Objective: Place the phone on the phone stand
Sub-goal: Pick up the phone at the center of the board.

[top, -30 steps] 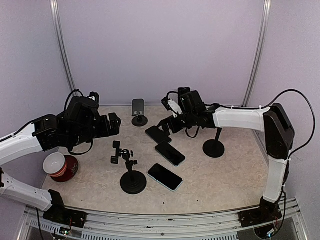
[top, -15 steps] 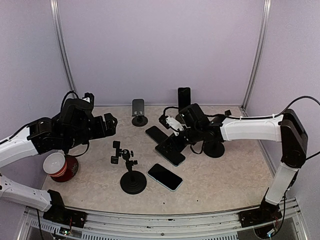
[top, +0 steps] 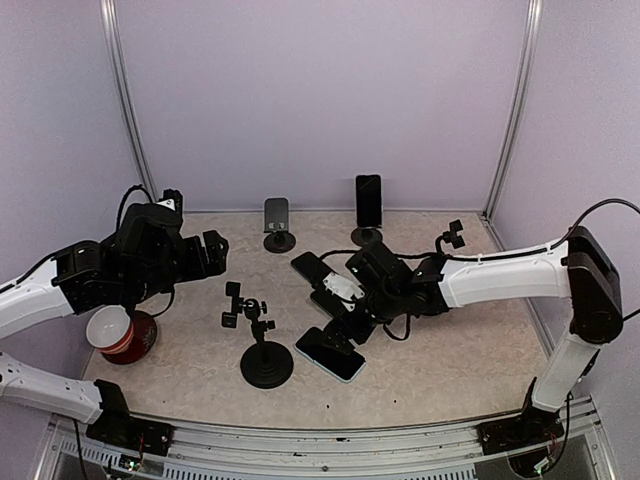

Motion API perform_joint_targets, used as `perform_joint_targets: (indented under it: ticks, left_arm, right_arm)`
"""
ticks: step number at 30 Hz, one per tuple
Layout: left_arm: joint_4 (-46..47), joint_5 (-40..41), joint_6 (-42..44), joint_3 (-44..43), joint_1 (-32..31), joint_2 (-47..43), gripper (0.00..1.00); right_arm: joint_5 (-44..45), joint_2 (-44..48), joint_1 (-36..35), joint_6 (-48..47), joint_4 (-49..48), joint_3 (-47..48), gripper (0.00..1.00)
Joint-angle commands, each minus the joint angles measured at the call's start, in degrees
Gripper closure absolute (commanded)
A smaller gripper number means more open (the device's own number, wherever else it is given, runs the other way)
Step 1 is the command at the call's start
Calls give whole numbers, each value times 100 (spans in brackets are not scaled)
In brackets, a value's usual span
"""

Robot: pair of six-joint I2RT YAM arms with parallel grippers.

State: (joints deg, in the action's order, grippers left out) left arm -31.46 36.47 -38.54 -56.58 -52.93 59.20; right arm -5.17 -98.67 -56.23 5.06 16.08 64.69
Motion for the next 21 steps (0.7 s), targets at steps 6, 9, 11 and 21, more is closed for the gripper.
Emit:
perform_joint_targets:
  ticks: [6, 9, 11, 21]
  left_arm:
    - [138, 319, 36, 218, -32, -30, 1]
    - [171, 423, 55, 261, -34, -45, 1]
    - [178, 468, 69, 277, -34, -40, 1]
    - [215, 582, 152, 408, -25, -41, 1]
  right_arm:
    - [133, -109, -217, 270, 134, -143, 3]
    - [151, -212, -243, 396, 197, -111, 3]
    - [194, -275, -273, 467, 233, -94, 3]
    - [245, -486, -363, 753, 335, -23, 0]
